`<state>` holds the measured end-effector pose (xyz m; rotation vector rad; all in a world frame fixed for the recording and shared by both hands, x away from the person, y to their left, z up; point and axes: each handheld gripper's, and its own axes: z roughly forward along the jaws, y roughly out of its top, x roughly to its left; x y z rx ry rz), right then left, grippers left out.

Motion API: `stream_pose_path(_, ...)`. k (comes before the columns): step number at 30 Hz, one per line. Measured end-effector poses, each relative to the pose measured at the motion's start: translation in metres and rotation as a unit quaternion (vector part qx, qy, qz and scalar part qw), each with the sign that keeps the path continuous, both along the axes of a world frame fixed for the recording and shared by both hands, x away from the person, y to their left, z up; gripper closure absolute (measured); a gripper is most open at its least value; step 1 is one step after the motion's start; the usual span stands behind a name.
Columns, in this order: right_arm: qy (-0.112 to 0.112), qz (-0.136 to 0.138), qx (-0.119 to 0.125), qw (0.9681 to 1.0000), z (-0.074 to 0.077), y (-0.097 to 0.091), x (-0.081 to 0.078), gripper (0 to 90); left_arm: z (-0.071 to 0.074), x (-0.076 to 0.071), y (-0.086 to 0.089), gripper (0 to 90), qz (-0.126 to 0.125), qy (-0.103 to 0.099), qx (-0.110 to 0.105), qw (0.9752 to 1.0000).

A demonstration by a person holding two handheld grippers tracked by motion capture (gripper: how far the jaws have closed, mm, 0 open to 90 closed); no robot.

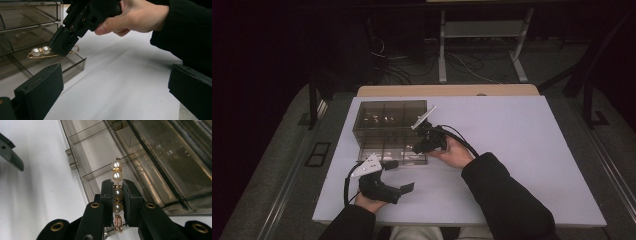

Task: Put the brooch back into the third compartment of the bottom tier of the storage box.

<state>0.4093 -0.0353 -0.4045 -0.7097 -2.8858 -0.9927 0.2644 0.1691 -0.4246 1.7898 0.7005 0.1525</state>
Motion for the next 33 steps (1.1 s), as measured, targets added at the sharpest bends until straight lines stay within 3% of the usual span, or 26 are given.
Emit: stream_pose_path(33,0.027,-0.004,-0.008,0.9996,-0.025,0.010,0.005,78.6,0.000,0.000,0.000,0.0,-0.003,0.000,-0.001,1.0000)
